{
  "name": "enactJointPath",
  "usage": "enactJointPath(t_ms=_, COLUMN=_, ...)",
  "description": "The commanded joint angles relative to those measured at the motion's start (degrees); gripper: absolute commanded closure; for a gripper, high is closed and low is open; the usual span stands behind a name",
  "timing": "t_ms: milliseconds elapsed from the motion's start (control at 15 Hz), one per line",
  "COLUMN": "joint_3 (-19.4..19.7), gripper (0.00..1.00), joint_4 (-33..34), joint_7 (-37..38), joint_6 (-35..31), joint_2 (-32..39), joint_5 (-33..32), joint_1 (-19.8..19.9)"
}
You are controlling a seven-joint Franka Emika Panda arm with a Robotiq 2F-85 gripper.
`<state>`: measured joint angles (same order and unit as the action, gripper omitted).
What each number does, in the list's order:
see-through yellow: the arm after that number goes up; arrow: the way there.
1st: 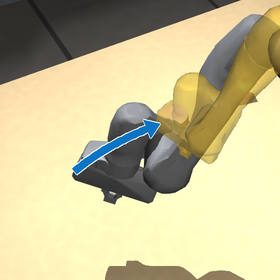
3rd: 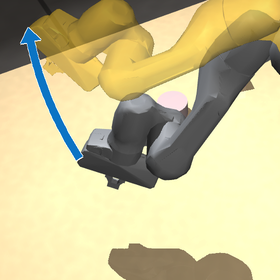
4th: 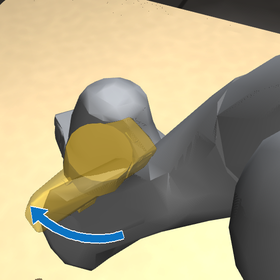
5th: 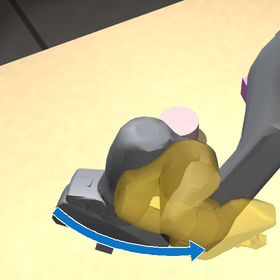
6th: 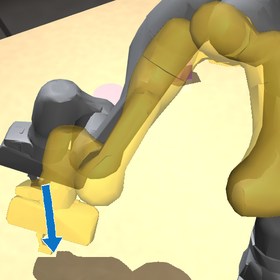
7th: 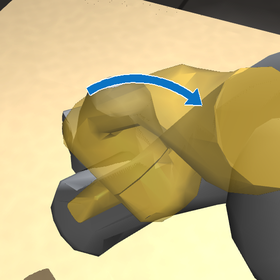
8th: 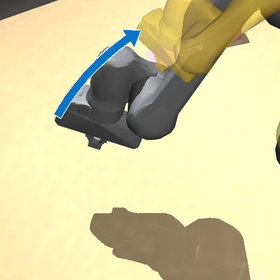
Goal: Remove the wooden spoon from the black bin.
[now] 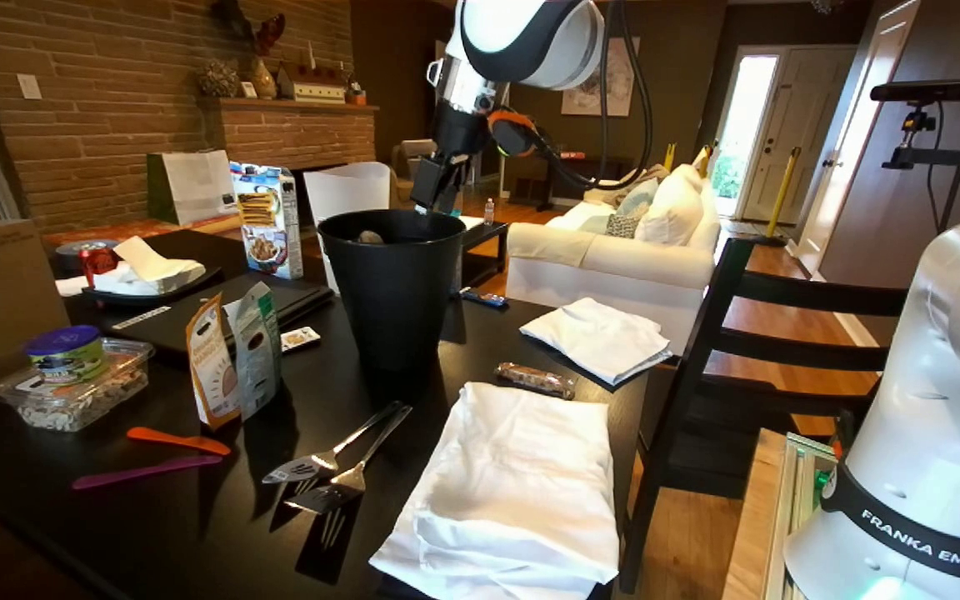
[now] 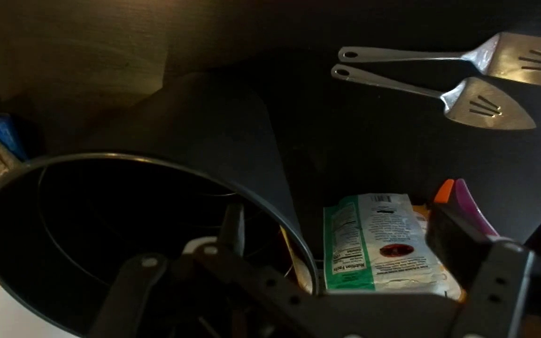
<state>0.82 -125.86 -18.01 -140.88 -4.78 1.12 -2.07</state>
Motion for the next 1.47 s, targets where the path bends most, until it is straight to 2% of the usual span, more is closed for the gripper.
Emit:
enactJointPath(t_ms=0, joint_3=-0.46, gripper=0.0, joint_4=4.51, joint_7=-4.24, joint_6=-2.61, joint_2=5.8, joint_5=0.16, joint_1=-0.2)
enactJointPath(t_ms=333, joint_3=-1.61, gripper=0.0, joint_4=9.05, joint_7=-3.41, joint_6=-5.56, joint_2=12.05, joint_5=-0.54, joint_1=0.25)
enactJointPath(t_ms=600, joint_3=-2.2, gripper=0.0, joint_4=13.2, joint_7=-3.28, joint_6=-5.4, joint_2=15.23, joint_5=-0.71, joint_1=0.68)
enactJointPath(t_ms=733, joint_3=-2.27, gripper=0.16, joint_4=14.96, joint_7=-3.0, joint_6=-5.34, joint_2=16.38, joint_5=-1.15, joint_1=0.78)
enactJointPath(t_ms=800, joint_3=-2.29, gripper=0.32, joint_4=15.59, joint_7=-2.99, joint_6=-5.47, joint_2=16.77, joint_5=-1.22, joint_1=0.84)
enactJointPath(t_ms=867, joint_3=-2.34, gripper=0.41, joint_4=16.2, joint_7=-2.97, joint_6=-5.47, joint_2=17.15, joint_5=-1.29, joint_1=0.86)
enactJointPath(t_ms=1133, joint_3=-2.47, gripper=0.67, joint_4=17.93, joint_7=-2.75, joint_6=-5.12, joint_2=18.23, joint_5=-1.51, joint_1=0.92)
enactJointPath(t_ms=1200, joint_3=-2.45, gripper=0.26, joint_4=18.22, joint_7=-2.57, joint_6=-4.87, joint_2=18.43, joint_5=-1.75, joint_1=0.89)
enactJointPath(t_ms=1267, joint_3=-2.44, gripper=0.31, joint_4=18.39, joint_7=-2.51, joint_6=-4.65, joint_2=18.6, joint_5=-1.92, joint_1=0.88)
enactJointPath(t_ms=1400, joint_3=-2.31, gripper=0.25, joint_4=18.72, joint_7=-2.08, joint_6=-3.52, joint_2=18.98, joint_5=-2.46, joint_1=0.79)
